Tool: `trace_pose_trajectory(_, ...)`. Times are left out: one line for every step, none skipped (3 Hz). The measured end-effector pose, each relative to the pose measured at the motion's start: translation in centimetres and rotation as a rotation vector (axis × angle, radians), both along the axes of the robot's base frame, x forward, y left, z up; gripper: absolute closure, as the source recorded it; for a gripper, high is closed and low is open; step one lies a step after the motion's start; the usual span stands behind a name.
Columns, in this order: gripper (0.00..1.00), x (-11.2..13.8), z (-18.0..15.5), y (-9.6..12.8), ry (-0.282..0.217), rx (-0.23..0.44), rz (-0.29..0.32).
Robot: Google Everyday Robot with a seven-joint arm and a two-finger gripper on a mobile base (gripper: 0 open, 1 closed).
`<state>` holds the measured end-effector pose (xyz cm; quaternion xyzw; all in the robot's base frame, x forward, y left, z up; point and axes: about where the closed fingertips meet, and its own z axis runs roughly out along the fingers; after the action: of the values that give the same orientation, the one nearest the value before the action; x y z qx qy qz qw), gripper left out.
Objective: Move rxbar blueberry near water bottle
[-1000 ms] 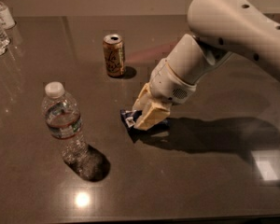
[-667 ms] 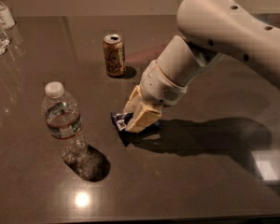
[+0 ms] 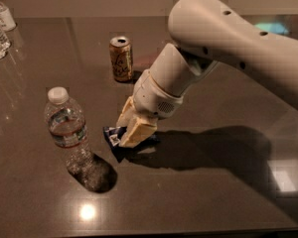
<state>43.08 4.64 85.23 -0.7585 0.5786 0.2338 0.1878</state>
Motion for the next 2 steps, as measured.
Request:
trace_pose_trajectory(0.59, -0.48, -0.28, 0.98, 0.006, 0.004, 0.013)
trace_pose_trajectory(0.35, -0.68, -0.29, 1.51, 0.005, 0.012, 0.018)
